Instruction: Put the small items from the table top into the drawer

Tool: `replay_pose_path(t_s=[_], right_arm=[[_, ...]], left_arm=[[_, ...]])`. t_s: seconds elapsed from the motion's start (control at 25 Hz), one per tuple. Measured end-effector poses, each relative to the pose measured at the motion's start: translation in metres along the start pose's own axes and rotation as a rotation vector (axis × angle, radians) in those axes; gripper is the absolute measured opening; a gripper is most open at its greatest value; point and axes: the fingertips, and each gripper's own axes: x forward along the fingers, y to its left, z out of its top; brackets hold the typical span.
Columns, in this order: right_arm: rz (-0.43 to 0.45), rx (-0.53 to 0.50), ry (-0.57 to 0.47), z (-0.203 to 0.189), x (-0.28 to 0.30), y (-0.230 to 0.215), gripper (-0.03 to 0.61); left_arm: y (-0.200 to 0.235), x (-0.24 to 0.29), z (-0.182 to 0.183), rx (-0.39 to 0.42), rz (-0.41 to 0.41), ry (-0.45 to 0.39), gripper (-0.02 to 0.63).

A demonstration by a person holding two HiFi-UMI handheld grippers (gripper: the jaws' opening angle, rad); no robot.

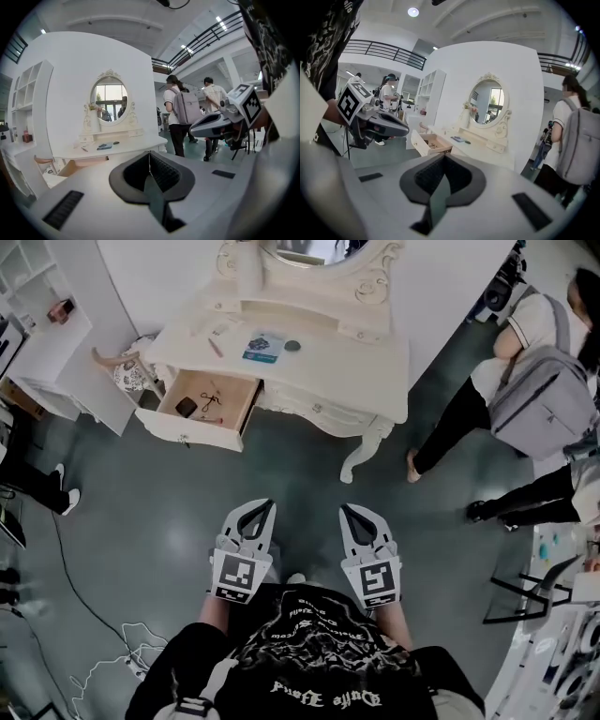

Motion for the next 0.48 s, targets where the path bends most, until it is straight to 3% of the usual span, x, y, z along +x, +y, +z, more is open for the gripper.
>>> replay_pose_path(t_s=[0.48], right_arm=[[0.032,-0.016,0.011,0.021,0.082,-0.014,0.009]], left_arm=[[0.071,0.044,0.005,0.001,0.008,0.002,0.015]])
